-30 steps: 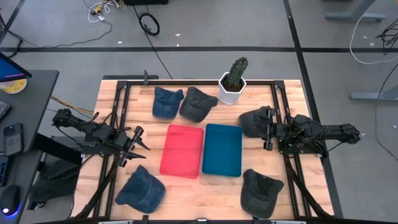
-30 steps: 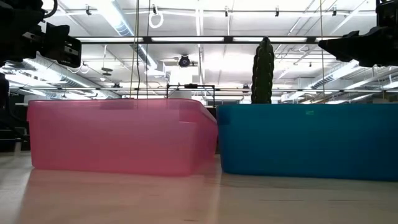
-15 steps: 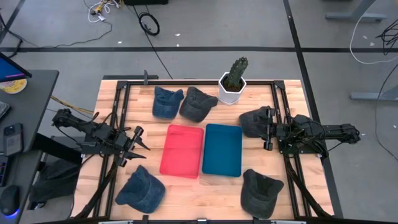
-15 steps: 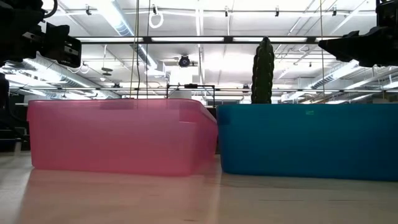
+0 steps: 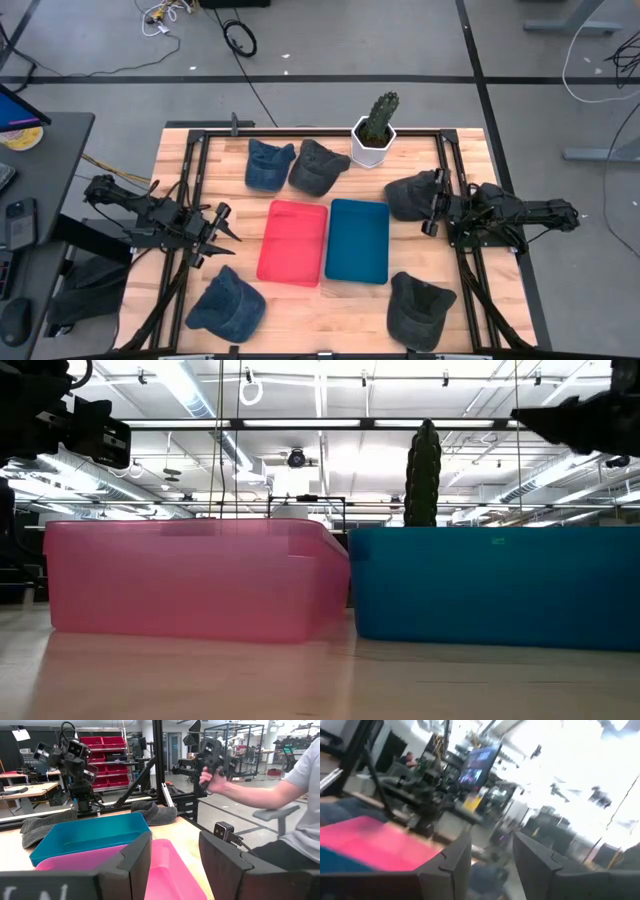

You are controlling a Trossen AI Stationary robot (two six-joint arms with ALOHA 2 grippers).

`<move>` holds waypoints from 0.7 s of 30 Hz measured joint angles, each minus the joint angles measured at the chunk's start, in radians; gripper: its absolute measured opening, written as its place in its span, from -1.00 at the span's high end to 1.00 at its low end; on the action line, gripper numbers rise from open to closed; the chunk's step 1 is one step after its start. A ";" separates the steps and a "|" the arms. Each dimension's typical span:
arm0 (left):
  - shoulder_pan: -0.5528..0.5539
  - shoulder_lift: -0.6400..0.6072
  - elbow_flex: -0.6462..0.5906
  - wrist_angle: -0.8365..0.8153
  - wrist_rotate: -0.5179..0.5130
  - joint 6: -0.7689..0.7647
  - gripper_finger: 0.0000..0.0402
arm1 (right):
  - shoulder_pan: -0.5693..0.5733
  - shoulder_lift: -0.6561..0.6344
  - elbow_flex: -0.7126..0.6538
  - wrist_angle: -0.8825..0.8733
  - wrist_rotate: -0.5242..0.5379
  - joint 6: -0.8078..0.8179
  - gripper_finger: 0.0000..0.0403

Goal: Pick & Place hat
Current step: Put the bottom black cap into the blue bin

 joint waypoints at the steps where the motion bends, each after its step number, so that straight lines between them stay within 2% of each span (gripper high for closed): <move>1: 0.000 0.000 0.000 0.000 0.000 0.000 0.15 | 0.000 0.000 0.000 0.043 -0.001 -0.030 0.26; 4: 0.000 0.000 0.000 0.000 0.000 0.000 0.15 | 0.000 0.000 0.000 0.265 -0.004 -0.123 0.26; 7: 0.000 0.000 0.000 0.000 0.000 0.000 0.15 | 0.001 0.000 0.000 0.513 -0.005 -0.121 0.26; 10: 0.000 0.000 0.000 0.000 0.000 0.000 0.15 | 0.001 0.000 0.000 0.757 -0.009 0.000 0.26; 13: 0.000 0.000 0.000 0.000 0.000 0.000 0.15 | 0.001 0.000 0.000 0.947 -0.035 0.252 0.26; 16: 0.000 0.000 0.000 0.000 0.000 0.000 0.15 | 0.001 0.000 0.000 1.036 -0.042 0.468 0.26; 21: 0.000 0.000 0.000 0.000 0.000 0.000 0.15 | 0.001 0.000 0.019 1.061 -0.066 0.507 0.26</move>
